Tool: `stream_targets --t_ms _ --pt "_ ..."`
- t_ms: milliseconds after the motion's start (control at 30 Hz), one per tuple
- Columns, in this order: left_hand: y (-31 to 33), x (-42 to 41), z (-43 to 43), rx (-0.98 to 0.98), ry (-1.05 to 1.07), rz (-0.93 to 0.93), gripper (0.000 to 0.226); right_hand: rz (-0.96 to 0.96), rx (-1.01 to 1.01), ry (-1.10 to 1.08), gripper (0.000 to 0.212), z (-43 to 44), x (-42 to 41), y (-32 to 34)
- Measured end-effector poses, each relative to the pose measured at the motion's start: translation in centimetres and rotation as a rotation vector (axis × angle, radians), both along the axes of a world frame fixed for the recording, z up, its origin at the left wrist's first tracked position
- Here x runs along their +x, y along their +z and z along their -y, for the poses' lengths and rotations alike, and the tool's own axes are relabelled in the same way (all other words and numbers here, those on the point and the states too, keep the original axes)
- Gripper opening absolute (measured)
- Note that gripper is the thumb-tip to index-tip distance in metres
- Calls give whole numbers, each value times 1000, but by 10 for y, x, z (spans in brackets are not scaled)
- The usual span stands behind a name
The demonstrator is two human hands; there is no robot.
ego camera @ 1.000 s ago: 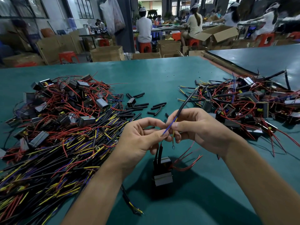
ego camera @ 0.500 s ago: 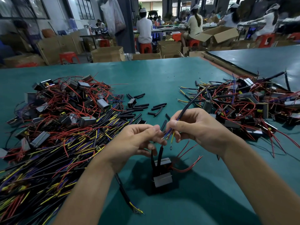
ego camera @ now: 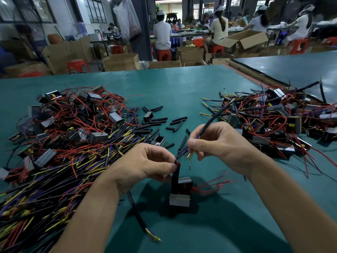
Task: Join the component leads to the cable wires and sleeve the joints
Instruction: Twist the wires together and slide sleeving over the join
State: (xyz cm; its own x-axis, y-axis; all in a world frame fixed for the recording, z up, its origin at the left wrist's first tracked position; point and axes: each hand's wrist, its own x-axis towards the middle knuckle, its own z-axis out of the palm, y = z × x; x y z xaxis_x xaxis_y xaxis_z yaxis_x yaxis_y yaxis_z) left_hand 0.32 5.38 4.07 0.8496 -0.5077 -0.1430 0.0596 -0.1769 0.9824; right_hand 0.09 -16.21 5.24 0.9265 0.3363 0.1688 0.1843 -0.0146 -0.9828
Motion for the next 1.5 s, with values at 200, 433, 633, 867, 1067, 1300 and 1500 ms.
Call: stream_targets --t_ms 200,433,633,867,1067,1300,1500 --pt "-1 0 -2 33 -17 -54 17 11 -25 -15 15 -1 -1 1" --pt "-1 -2 2 5 12 0 12 18 -8 -14 15 0 -1 0" --pt "-5 -3 15 -134 176 69 17 35 61 -57 16 0 -1 1" --pt "-4 -5 27 -267 293 147 12 64 85 -154 16 0 2 1" --pt "-3 -6 28 -270 333 207 11 112 57 -145 16 1 2 1" --pt "-3 -7 30 -269 345 225 15 72 53 -127 15 2 0 2" --pt "-4 -6 31 -309 376 178 23 43 58 -153 18 2 0 2"
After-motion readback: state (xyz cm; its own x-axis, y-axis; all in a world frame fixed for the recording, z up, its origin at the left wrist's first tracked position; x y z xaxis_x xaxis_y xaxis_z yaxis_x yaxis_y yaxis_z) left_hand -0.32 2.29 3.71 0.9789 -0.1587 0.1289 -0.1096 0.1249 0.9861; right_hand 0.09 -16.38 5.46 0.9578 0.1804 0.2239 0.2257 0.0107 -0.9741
